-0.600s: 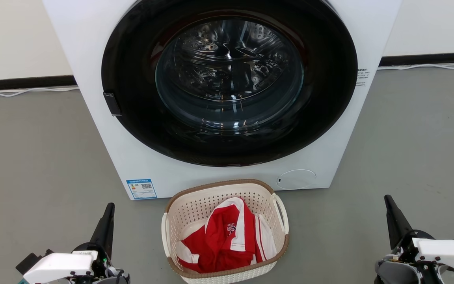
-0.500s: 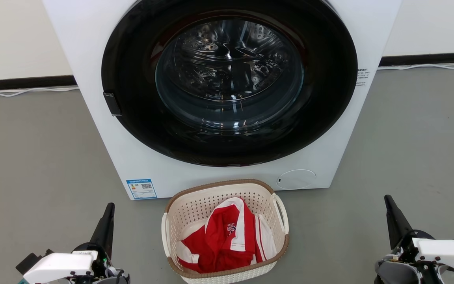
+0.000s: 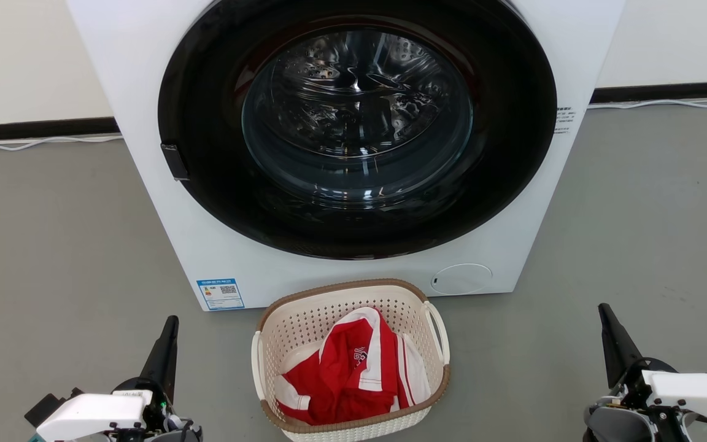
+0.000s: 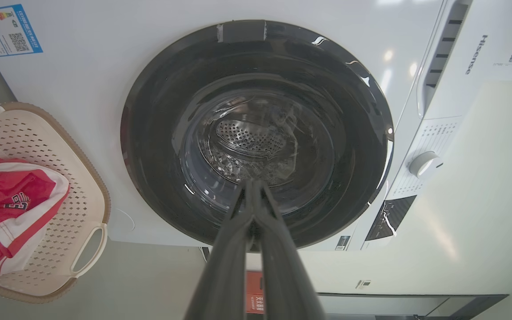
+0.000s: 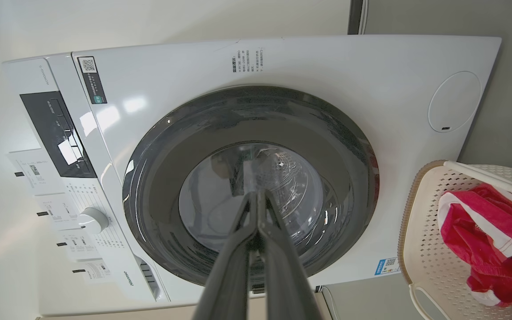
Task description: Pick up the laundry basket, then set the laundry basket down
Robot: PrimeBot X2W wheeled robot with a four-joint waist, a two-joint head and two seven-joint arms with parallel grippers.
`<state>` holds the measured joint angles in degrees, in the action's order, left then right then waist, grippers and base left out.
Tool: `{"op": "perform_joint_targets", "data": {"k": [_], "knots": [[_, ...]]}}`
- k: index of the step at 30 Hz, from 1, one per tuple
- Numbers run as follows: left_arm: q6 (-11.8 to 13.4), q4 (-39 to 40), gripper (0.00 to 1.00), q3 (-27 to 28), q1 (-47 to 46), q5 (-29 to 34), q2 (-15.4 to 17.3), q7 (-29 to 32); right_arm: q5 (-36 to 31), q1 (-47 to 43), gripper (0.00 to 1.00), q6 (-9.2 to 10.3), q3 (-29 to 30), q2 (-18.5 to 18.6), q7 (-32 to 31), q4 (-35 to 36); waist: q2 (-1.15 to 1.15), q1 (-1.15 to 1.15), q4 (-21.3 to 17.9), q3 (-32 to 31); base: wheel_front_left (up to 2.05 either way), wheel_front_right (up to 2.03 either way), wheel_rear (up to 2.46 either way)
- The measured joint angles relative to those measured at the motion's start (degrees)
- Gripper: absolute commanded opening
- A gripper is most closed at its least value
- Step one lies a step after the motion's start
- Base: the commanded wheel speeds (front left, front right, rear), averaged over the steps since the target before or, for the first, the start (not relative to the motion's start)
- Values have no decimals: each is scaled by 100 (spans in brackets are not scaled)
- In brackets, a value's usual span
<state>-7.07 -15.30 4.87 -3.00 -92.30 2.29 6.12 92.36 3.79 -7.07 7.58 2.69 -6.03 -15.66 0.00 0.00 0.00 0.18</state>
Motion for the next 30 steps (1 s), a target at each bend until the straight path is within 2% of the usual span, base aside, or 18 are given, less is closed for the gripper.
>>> {"op": "perform_joint_targets", "data": {"k": [10,11,17,30], "knots": [[0,0,0,-1,0,0,0,0,0,0,0,0,0,0,0,0,0,0,0,0,0,0,0],[0,0,100,-1,0,0,0,0,0,0,100,0,0,0,0,0,0,0,0,0,0,0,0],[9,-361,100,-16,329,0,-78,-12,0,-341,100,7,-41,-74,5,-350,0,0,0,1,0,0,0],[52,-159,100,-99,379,381,-75,-227,-320,-371,100,8,-110,-85,189,-300,0,2,-4,-6,0,0,0]]}}
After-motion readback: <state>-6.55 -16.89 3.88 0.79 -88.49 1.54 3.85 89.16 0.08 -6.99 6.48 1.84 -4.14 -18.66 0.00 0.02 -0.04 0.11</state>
